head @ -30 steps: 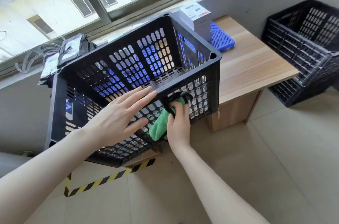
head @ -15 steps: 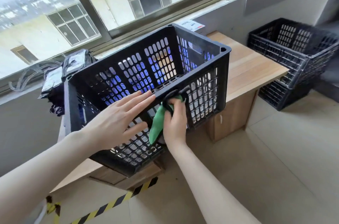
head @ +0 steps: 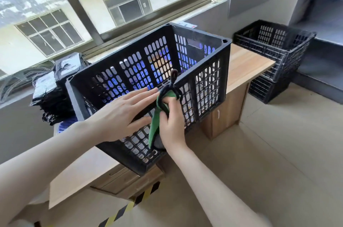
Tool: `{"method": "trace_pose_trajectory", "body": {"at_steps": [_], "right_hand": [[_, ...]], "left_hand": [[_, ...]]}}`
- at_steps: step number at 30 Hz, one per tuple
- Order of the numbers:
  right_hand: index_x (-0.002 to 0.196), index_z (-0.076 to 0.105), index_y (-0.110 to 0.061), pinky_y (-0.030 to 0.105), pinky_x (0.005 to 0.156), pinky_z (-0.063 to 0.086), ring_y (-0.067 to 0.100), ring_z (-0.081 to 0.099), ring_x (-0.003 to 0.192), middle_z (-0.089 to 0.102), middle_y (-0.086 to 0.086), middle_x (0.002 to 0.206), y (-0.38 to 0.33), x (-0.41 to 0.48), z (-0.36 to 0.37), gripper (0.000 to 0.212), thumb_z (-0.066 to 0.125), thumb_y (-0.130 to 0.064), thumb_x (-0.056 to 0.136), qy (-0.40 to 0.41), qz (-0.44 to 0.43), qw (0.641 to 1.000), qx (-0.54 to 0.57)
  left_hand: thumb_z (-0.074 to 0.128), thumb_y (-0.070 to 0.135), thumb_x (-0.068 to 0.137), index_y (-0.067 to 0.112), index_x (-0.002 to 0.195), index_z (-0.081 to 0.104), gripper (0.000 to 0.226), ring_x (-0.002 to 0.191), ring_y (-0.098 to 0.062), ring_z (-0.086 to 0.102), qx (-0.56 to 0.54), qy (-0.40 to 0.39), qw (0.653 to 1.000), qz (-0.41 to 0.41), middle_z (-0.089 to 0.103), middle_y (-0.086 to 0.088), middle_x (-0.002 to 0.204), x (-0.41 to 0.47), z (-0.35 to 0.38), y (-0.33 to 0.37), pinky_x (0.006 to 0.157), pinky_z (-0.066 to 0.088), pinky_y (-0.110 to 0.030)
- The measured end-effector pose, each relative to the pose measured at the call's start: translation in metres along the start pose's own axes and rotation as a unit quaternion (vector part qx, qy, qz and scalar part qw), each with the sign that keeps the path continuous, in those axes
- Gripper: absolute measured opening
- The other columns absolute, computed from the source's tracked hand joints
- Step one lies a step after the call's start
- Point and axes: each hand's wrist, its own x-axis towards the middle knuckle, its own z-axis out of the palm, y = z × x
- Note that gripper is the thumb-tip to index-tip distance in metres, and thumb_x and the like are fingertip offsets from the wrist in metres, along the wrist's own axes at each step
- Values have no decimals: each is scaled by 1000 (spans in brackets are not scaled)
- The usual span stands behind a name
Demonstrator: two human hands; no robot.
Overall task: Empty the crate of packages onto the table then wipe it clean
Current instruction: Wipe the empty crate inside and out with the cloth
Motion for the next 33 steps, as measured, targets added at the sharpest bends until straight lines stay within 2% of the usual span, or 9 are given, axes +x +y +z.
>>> {"method": "trace_pose_trajectory", "body": {"at_steps": [3,6,8,12,15,19,23,27,33], "right_hand": [[107,51,-11,15,81,35,11,47,100,49,4,117,34,-23,11,15,45,-5,94,-19,77,994,-78],[126,50,-13,29,95,40,25,48,120,49,7,132,85,-57,14,30,43,-8,97,-118,250,949,-153],[130,49,-13,28,102,37,24,46,125,50,8,136,96,-73,22,35,43,-7,96,-136,276,938,-157],[106,51,-19,8,75,33,10,50,101,55,1,112,51,-63,46,20,44,-5,94,20,205,977,-49],[101,49,-24,9,77,37,5,49,94,55,-2,104,18,-58,60,22,44,-4,92,91,121,988,-6],[99,53,-22,14,85,40,7,51,98,56,0,104,4,-65,79,22,43,-4,89,112,49,992,-3],[103,52,-20,27,87,41,15,52,101,59,0,106,29,-82,91,25,40,-2,91,156,143,977,-25],[104,50,-23,26,81,37,19,54,107,60,0,110,33,-104,99,27,38,-2,92,126,235,963,-20],[102,54,-16,17,87,41,9,53,100,58,-2,102,-34,-109,127,22,44,-4,86,139,54,989,7]], "left_hand": [[14,67,93,41,154,-4,68,146,4,-4,4,-4,1000,19,0,25,158,-5,-1,-7,116,-2,-20],[11,69,91,44,153,-6,68,144,6,-5,-2,-7,999,35,-1,26,157,-11,0,-15,116,-1,-20],[11,71,91,45,152,-7,69,144,7,-6,-6,-13,999,50,-2,27,157,-16,0,-22,116,0,-21],[11,71,90,44,153,-3,69,145,8,-4,-20,-7,997,80,-1,28,157,-25,4,-34,117,1,-21],[11,72,90,43,153,0,70,143,11,-6,-35,-4,995,98,1,29,156,-31,6,-41,115,-2,-17],[12,71,90,42,154,4,71,140,16,-8,-51,-2,990,134,2,30,155,-38,6,-51,111,-7,-9],[12,69,91,39,154,6,70,145,8,-1,-60,-6,986,159,6,25,157,-48,7,-60,117,-1,-18],[10,65,94,39,155,7,66,147,3,0,-55,-16,983,176,9,20,161,-57,6,-72,120,2,-24],[9,60,99,40,154,4,59,148,-1,3,-76,-25,978,193,7,17,163,-64,13,-86,123,9,-35]]}}
